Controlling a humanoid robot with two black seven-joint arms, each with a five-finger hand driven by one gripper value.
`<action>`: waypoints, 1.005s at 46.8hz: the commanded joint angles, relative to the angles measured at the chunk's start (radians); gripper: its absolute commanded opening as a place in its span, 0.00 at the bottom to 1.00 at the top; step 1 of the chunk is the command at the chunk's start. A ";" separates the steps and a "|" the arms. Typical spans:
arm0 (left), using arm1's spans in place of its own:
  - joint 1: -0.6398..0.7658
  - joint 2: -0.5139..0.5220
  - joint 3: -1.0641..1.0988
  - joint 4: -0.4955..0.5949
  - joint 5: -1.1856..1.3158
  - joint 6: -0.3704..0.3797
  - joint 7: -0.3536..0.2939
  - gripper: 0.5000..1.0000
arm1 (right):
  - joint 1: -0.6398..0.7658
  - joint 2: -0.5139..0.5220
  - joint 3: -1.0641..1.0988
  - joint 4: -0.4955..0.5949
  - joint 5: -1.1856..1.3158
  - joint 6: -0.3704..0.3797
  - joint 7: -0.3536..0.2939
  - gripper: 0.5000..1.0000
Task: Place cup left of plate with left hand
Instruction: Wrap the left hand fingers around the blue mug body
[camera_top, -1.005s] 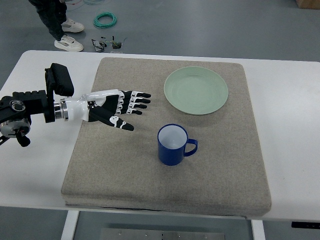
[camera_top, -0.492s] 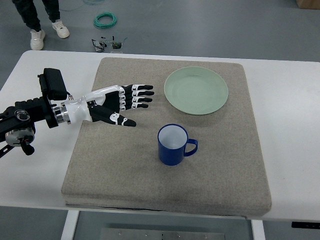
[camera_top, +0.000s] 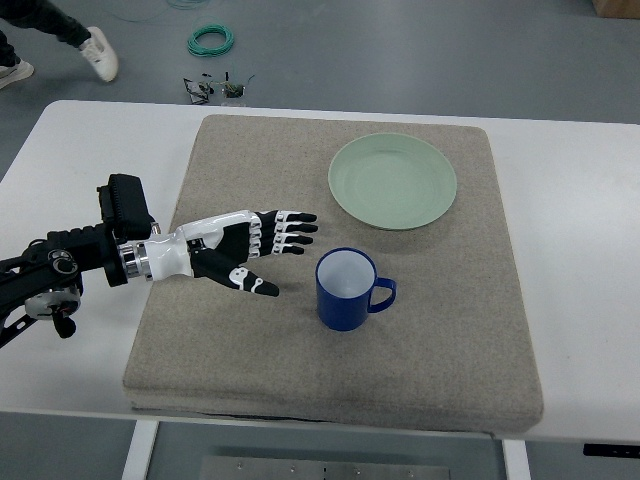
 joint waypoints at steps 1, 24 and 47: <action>0.000 -0.018 0.000 0.010 0.000 0.000 0.001 0.99 | 0.000 0.000 0.000 0.000 0.000 0.000 0.000 0.87; -0.006 -0.121 0.009 0.053 0.012 0.000 0.006 0.99 | 0.000 0.000 0.000 0.000 0.000 0.000 0.000 0.87; -0.006 -0.170 0.008 0.072 0.074 0.000 0.010 0.99 | 0.000 0.000 0.000 0.000 0.000 0.000 0.000 0.87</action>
